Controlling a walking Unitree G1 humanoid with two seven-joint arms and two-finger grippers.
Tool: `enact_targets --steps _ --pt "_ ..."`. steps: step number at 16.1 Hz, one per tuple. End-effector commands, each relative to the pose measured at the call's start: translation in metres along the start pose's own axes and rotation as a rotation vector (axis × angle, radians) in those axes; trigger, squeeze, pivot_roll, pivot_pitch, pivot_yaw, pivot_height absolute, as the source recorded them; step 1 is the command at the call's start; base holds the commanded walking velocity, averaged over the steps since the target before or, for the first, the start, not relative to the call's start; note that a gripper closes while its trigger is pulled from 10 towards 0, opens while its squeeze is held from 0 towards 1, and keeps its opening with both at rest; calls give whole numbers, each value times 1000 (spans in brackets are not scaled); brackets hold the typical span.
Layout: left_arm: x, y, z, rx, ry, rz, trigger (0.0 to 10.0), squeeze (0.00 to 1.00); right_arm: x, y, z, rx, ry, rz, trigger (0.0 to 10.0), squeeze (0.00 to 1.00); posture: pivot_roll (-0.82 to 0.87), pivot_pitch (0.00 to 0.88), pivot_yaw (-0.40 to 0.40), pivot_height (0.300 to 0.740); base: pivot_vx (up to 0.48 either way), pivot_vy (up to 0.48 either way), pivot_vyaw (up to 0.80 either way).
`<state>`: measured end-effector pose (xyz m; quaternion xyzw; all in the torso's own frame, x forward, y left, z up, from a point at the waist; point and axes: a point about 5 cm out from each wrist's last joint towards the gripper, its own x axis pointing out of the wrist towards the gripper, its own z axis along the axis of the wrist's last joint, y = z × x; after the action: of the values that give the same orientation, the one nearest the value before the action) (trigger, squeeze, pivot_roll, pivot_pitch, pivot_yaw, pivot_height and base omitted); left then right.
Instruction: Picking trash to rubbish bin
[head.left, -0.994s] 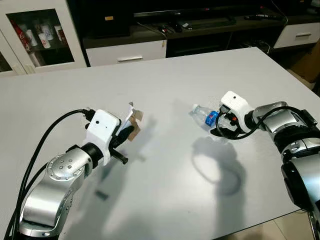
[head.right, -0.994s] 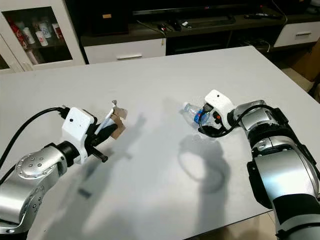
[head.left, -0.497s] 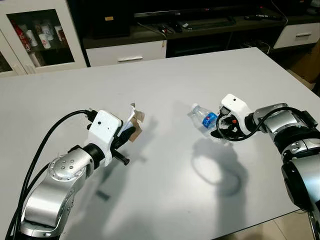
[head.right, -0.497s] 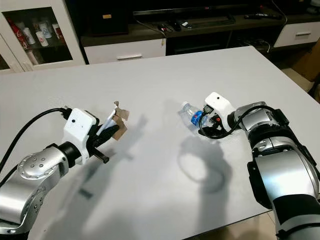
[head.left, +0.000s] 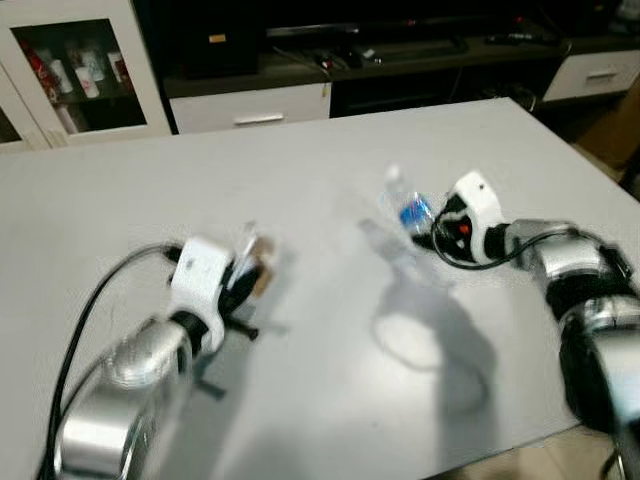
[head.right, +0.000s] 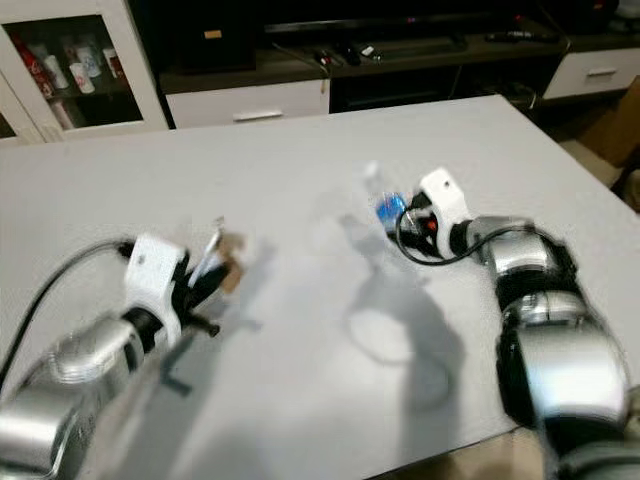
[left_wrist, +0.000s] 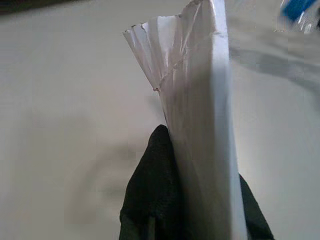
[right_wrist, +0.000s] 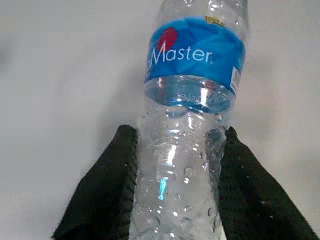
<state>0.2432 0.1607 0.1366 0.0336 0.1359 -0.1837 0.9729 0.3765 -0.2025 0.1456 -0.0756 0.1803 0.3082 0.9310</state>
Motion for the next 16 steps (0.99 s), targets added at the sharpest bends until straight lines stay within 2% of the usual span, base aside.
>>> enact_targets --steps 1,2,4,5,6,9,10,12,16 --pt "-2 1 -4 -33 3 20 10000 0 -3 4 2 30 -114 -55 0 0 21 0 -51 740 0 0 0" --pt "-2 -3 -8 -61 0 20 10000 0 -10 19 -7 56 -194 -131 10000 0 -2 0 -33 740 0 0 0" --pt "2 -8 -9 18 -42 26 10000 0 -26 52 -21 85 -302 -262 10000 0 -31 0 -20 740 0 0 0" --pt "3 -8 -9 27 -49 32 10000 0 -28 56 -22 94 -317 -281 10000 0 -42 0 -13 740 0 0 0" --pt "8 -6 -4 51 -64 62 10000 0 -44 73 -30 164 -403 -424 10000 0 -59 0 -1 740 0 0 0" --pt "13 -7 0 83 -84 49 10000 0 -58 98 -33 163 -421 -473 10000 0 -78 0 13 740 0 0 0" --pt "15 -8 0 87 -86 42 10000 0 -65 111 -37 173 -403 -490 10000 0 -84 0 17 740 0 0 0" --pt "17 -9 0 90 -90 34 10000 0 -71 121 -44 189 -366 -517 10000 0 -92 0 20 740 0 0 0" --pt "17 -13 -2 95 -83 20 10000 0 -78 128 -46 199 -329 -554 10000 0 -101 0 23 740 0 0 0"
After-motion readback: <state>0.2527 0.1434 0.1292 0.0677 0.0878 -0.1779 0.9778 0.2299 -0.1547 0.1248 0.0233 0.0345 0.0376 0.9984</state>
